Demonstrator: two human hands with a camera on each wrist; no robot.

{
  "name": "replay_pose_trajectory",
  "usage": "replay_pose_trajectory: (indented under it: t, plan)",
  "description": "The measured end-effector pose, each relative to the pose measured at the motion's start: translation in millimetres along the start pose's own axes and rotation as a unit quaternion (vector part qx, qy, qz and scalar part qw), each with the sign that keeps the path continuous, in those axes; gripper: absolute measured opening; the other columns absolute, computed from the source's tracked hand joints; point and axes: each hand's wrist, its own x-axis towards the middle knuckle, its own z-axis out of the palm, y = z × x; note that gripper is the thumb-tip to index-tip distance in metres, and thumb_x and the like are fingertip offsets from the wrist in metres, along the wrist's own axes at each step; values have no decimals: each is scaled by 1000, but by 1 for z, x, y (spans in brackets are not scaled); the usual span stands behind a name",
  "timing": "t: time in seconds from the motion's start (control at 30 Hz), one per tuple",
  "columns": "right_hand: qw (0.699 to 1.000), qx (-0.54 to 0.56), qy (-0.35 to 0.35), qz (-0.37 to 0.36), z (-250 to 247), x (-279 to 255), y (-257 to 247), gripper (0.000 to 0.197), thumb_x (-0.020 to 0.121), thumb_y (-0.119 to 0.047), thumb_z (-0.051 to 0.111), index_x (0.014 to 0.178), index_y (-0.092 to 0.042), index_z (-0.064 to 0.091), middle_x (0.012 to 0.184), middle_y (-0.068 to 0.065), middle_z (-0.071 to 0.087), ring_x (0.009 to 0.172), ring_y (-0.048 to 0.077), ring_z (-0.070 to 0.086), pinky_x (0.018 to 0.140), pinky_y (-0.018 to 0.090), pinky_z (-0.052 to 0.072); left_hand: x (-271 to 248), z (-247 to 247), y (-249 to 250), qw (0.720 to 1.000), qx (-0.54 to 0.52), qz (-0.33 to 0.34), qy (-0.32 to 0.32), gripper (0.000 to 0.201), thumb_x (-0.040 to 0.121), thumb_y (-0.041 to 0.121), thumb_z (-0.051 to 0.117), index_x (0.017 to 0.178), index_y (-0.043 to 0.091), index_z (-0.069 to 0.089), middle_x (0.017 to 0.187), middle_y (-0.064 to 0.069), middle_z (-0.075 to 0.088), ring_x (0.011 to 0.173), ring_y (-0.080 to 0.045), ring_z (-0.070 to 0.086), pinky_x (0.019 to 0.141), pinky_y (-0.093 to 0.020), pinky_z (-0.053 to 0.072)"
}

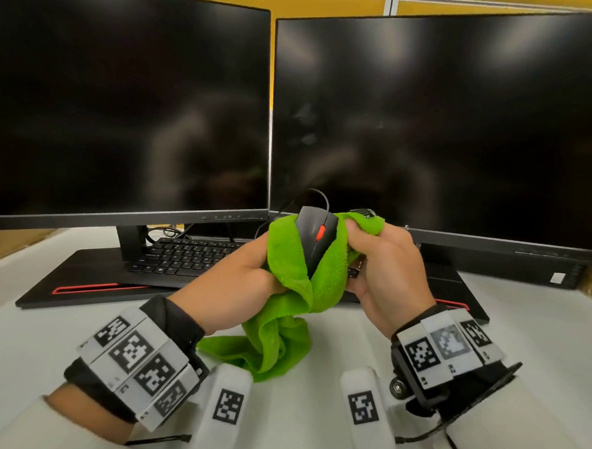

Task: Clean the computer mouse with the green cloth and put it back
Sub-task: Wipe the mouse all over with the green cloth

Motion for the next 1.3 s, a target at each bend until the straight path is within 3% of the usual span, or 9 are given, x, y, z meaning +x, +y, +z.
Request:
replay_pose_trajectory:
  t: [0.17,0.4,0.53,0.77,0.83,0.93,1.07,1.2,1.3]
  plan:
    - [999,-42,-4,-4,-1,-3,0,20,92,-21,74,99,-3,79,99,23,78,95,42,76,73,64,62,-3,6,2,999,52,16,-2,75,86,-3,59,147,41,54,133,22,70,126,0,63,107,-33,54]
    - [999,11,-34,-3,0,1,6,27,105,-8,50,109,-7,76,107,26,76,97,38,76,88,65,59,-1,2,-1,1000,24,7,17,85,92,-20,54,151,41,47,138,21,67,130,-1,62,106,-36,57]
    - [999,4,-26,-31,1,1,4,26,102,-5,56,116,-10,77,105,15,80,101,31,77,88,52,61,-2,5,3,999,23,21,17,89,90,-19,58,148,47,46,138,28,65,130,4,60,102,-23,55]
    - [999,-34,-6,11,-4,-3,1,22,87,-22,79,96,-1,81,92,21,80,83,34,78,65,47,64,-3,9,-4,998,65,6,-1,74,87,6,66,147,47,50,133,23,69,126,0,63,109,-39,54]
    - [998,-51,-22,-2,-4,-1,2,21,91,-19,75,96,1,80,91,22,79,83,36,78,67,50,65,-2,14,-1,1000,14,-2,1,58,97,3,64,137,45,59,124,21,74,118,-1,69,101,-32,59]
    - [991,-92,-76,-54,1,-1,6,15,95,-10,71,101,1,79,95,26,78,92,45,76,78,59,63,1,18,4,997,-57,-33,38,27,105,38,50,128,41,64,115,18,78,107,1,73,87,-19,58]
    - [981,-117,-136,-75,10,-7,10,21,86,0,63,99,-3,80,95,23,78,97,46,73,86,62,60,4,11,-6,995,1,-34,91,49,97,68,37,132,42,62,116,26,73,108,11,67,103,-25,53]
    - [992,-83,-83,-33,12,-14,3,10,92,0,69,92,8,76,90,29,76,85,47,74,78,58,63,5,10,-11,995,55,-14,79,45,91,66,32,106,40,65,93,29,73,98,9,68,97,-24,52]
    - [998,-51,-21,14,12,-16,-4,24,88,-16,78,91,7,76,89,27,77,77,38,75,71,54,65,5,11,-13,993,97,-10,62,50,102,66,28,108,35,67,101,19,73,101,1,68,101,-34,52]
